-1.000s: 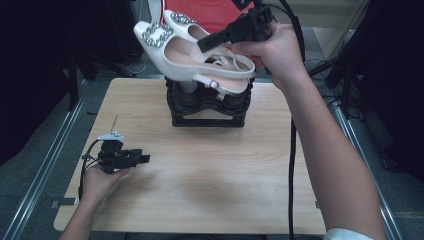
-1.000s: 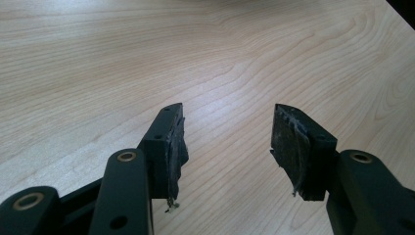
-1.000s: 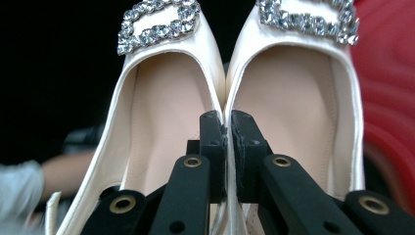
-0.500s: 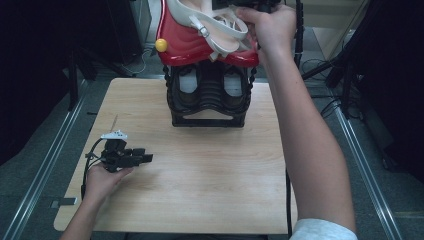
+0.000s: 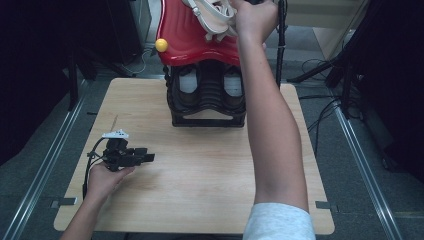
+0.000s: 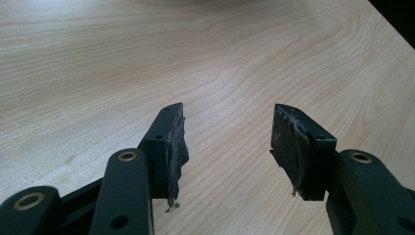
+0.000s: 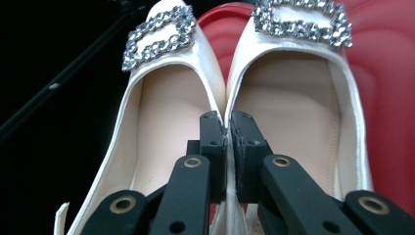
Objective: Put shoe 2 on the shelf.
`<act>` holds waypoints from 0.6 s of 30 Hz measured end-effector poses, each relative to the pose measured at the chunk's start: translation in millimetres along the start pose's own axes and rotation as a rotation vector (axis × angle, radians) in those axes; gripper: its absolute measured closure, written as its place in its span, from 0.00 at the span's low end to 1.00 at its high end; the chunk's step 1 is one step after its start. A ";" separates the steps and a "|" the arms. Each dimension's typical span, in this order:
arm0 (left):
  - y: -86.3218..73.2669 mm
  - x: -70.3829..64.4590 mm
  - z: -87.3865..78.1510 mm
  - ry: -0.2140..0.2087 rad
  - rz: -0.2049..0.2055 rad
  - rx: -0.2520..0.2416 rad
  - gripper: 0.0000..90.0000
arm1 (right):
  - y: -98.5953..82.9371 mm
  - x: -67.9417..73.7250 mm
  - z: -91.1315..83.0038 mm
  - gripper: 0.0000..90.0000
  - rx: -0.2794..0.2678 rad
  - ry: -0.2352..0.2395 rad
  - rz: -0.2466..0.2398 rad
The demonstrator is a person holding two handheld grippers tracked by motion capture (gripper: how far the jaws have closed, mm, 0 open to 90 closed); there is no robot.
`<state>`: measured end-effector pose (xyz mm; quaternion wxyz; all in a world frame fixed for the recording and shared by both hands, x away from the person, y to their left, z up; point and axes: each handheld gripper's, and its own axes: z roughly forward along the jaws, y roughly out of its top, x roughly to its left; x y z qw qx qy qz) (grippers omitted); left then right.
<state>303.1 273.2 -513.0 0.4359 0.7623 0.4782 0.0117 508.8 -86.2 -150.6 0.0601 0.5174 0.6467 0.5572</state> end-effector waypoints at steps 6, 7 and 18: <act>0.0 0.1 0.0 -0.009 0.004 -0.002 0.52 | -3.4 -4.4 9.2 0.96 -0.081 -0.049 0.082; 0.1 -0.1 0.2 -0.012 0.007 -0.001 0.52 | -4.4 -3.6 10.7 0.96 -0.087 -0.052 0.105; -0.4 -1.4 0.4 -0.015 0.013 0.005 0.52 | -22.4 10.1 37.2 0.95 -0.060 -0.132 0.096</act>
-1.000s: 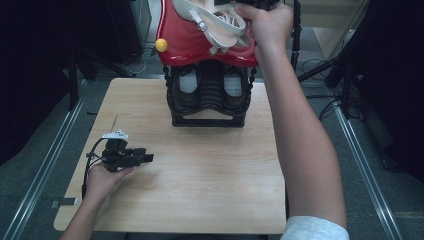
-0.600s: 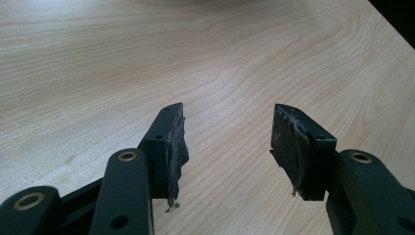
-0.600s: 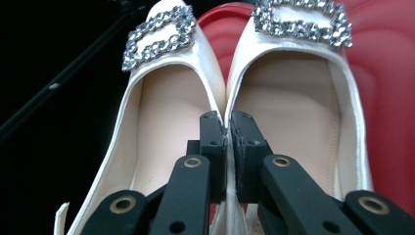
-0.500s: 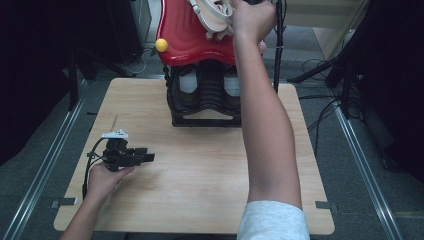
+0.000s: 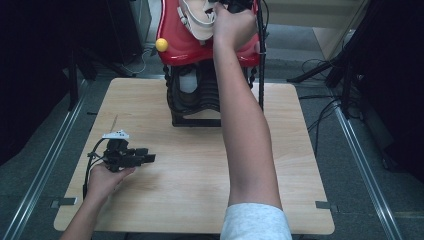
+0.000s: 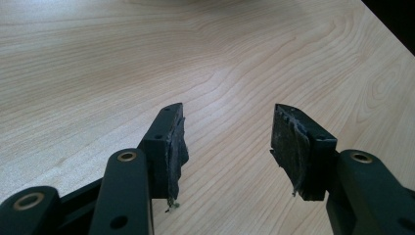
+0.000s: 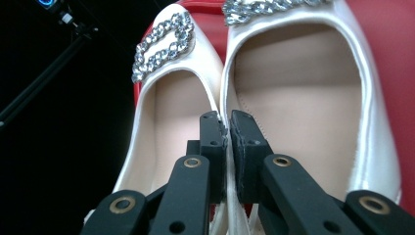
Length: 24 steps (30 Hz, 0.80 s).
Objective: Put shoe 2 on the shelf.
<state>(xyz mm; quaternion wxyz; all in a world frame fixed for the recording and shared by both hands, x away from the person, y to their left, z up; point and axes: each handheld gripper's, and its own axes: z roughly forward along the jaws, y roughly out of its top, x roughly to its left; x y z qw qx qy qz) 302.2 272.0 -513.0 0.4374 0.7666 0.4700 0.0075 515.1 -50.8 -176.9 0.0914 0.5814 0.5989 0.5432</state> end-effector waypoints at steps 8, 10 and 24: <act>0.3 -0.3 1.8 0.010 0.011 0.015 0.52 | 2.0 -3.0 -0.3 0.87 0.037 0.043 -0.038; -0.2 -0.4 2.2 0.014 0.016 0.022 0.52 | 3.3 -6.6 -3.6 0.85 0.034 0.073 -0.027; 0.7 -1.5 2.6 0.032 0.031 0.025 0.51 | 7.5 -3.1 -23.7 0.69 -0.008 0.180 -0.083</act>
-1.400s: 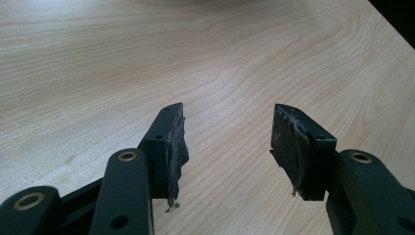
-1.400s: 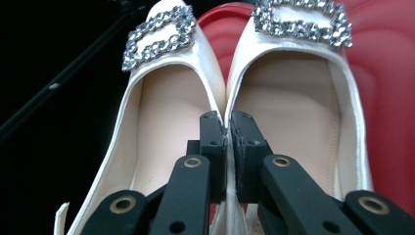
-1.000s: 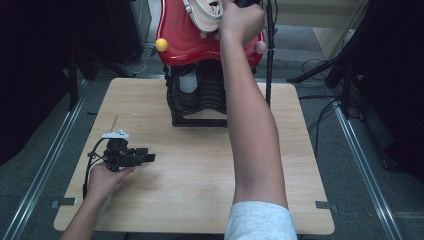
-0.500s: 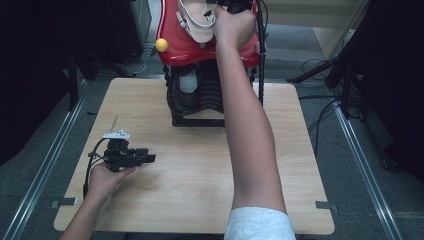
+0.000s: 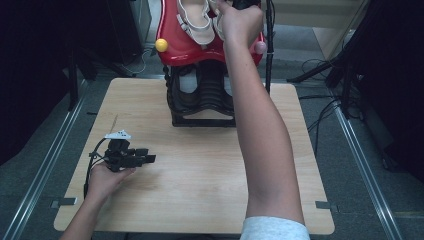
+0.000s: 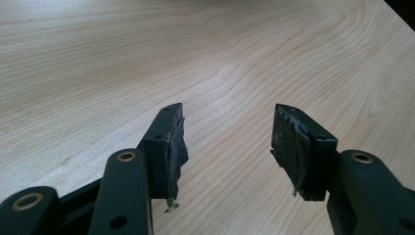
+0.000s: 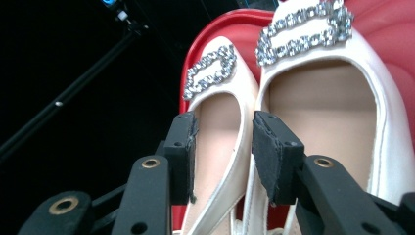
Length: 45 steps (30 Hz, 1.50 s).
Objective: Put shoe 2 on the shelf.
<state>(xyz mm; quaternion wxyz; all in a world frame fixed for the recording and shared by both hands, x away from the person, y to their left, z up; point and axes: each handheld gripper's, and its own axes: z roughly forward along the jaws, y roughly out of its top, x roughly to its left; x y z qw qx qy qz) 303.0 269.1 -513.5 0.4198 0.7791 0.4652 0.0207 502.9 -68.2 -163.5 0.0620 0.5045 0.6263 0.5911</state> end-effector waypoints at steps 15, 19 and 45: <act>1.5 -3.5 2.9 0.000 0.011 0.012 0.51 | 8.3 -18.3 -41.0 0.65 0.010 -0.055 -0.047; 1.8 -4.5 3.1 0.011 0.028 0.008 0.51 | 2.8 -29.0 -51.0 0.65 0.009 -0.068 -0.054; 15.9 -10.1 22.2 -0.016 0.083 -0.008 0.52 | -27.8 -100.9 -104.5 0.59 0.014 -0.189 -0.077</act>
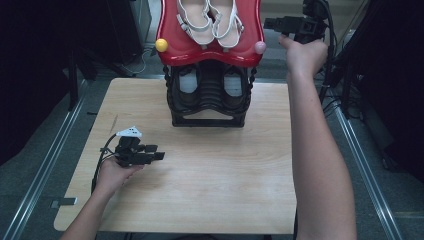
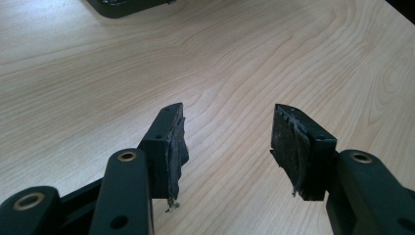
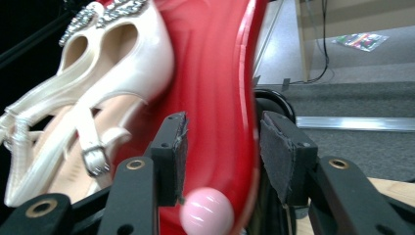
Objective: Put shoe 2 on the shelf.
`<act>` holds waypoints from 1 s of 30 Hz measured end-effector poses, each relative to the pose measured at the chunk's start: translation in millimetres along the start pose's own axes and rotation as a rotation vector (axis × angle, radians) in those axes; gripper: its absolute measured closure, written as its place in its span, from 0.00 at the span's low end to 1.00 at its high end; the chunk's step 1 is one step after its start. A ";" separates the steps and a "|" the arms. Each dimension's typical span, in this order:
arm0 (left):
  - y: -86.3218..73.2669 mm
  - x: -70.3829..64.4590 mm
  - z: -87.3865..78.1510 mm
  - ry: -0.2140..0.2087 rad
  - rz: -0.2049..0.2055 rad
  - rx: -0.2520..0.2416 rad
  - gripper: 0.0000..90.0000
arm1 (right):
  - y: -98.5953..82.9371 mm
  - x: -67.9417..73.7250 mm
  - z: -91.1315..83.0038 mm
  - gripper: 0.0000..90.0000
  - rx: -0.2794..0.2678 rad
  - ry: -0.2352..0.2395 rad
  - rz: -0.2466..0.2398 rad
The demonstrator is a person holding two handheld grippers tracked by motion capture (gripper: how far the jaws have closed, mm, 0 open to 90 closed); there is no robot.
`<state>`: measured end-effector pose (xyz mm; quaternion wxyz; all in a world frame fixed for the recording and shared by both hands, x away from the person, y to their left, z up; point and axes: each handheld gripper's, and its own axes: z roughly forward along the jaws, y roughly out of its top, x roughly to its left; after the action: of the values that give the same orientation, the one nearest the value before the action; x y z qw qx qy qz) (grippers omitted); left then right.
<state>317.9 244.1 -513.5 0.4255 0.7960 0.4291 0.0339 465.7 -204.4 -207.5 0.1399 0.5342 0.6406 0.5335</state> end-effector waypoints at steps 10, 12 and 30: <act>1.2 -0.7 3.3 0.015 -0.014 -0.014 0.51 | -17.9 -32.0 -7.7 0.47 -0.007 -0.039 0.026; 1.1 -1.0 4.1 0.020 -0.013 -0.013 0.51 | -21.2 -37.0 -8.0 0.47 -0.001 -0.045 0.023; 0.9 -1.8 7.0 0.033 -0.031 -0.015 0.48 | -70.0 -79.1 -6.8 0.44 0.035 -0.051 0.079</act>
<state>320.4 238.0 -516.8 0.4248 0.7853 0.4483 0.0437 454.0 -264.2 -294.0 0.1255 0.5747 0.6247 0.5136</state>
